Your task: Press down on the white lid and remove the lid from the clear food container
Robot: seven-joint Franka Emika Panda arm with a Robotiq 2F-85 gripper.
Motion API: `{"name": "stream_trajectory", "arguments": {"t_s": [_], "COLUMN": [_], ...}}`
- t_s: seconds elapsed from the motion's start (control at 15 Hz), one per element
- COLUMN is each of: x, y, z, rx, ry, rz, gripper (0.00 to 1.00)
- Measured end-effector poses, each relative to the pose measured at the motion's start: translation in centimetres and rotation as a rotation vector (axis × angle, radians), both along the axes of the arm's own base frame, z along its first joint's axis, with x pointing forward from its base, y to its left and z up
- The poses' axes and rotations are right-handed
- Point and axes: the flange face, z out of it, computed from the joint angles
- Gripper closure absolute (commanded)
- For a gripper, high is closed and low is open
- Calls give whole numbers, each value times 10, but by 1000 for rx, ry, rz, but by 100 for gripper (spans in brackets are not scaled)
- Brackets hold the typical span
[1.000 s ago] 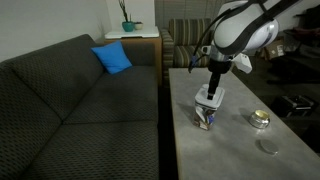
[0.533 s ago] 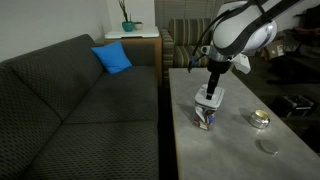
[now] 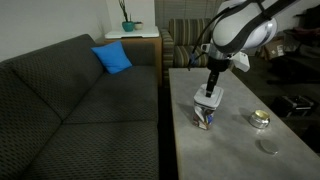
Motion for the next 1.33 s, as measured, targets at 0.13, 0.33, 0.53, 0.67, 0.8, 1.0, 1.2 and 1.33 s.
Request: {"name": "stream_trajectory", "arguments": {"t_s": [0.13, 0.33, 0.53, 0.67, 0.8, 1.0, 1.2, 1.33], "x": [1, 4, 9, 10, 7, -4, -23, -38], "y": [0, -1, -2, -4, -6, -13, -23, -33], "z": [2, 12, 37, 56, 73, 91, 95, 90], "rx": [1, 4, 9, 10, 5, -31, -103, -150], "ry": [-3, -19, -45, -56, -58, -45, -19, 10], "rz": [-6, -19, -24, -23, -16, 21, 110, 167], "gripper": [71, 71, 71, 71, 71, 71, 71, 71]}}
